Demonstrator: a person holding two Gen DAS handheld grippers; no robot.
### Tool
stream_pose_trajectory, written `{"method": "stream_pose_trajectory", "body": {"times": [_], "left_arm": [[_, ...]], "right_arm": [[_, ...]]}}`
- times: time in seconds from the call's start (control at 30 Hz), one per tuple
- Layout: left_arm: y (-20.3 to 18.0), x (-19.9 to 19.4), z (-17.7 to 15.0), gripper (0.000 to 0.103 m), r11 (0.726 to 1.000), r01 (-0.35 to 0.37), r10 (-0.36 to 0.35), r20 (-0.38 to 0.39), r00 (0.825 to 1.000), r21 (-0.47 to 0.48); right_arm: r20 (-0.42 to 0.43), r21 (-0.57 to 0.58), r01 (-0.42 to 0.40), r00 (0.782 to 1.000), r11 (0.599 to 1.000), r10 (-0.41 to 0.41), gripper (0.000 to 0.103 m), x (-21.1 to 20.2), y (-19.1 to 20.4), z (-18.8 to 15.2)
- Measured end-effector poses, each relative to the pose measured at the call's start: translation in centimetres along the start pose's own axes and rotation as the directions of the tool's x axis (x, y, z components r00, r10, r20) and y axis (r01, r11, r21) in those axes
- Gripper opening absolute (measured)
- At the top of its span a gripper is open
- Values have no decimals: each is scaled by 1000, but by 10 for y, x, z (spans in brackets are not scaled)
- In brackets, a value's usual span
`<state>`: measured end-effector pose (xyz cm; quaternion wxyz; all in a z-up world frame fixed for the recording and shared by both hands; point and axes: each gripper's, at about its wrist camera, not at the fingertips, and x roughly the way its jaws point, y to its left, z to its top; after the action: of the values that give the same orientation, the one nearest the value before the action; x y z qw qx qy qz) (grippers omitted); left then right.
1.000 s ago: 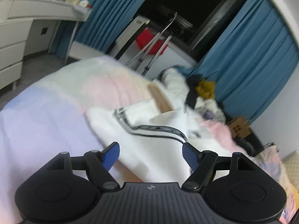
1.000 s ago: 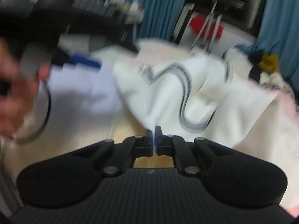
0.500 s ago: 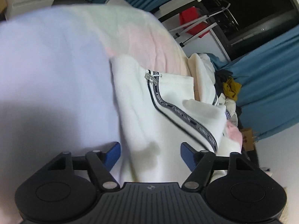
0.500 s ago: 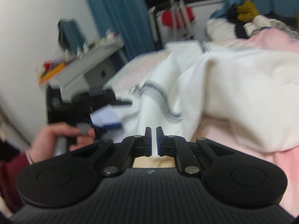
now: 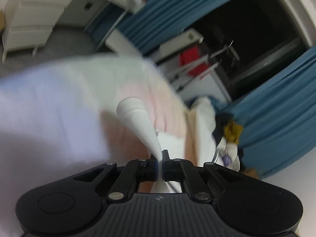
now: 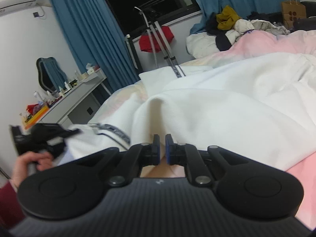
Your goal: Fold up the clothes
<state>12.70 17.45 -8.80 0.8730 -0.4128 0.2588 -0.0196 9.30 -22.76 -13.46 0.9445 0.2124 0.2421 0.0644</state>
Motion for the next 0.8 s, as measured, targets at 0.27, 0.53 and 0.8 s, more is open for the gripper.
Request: {"method": "stream_pose_trajectory", "body": {"times": [0.27,0.53,0.8], "left_arm": [[7,-84,50,4,996,-86,93,232,968,-40],[68,-107,53,4,949,-284,305,171,937,-139],[76,-121,47,5,944,-290,311,131,941,-159]], "right_arm": [[6,-12,70,998,997,-70,9,-5,-1,-3],[1,-16,133,991,991,-133,9,-13,1,-8],[69,140,213,972,967,-224,55,-37,-54,38]]}}
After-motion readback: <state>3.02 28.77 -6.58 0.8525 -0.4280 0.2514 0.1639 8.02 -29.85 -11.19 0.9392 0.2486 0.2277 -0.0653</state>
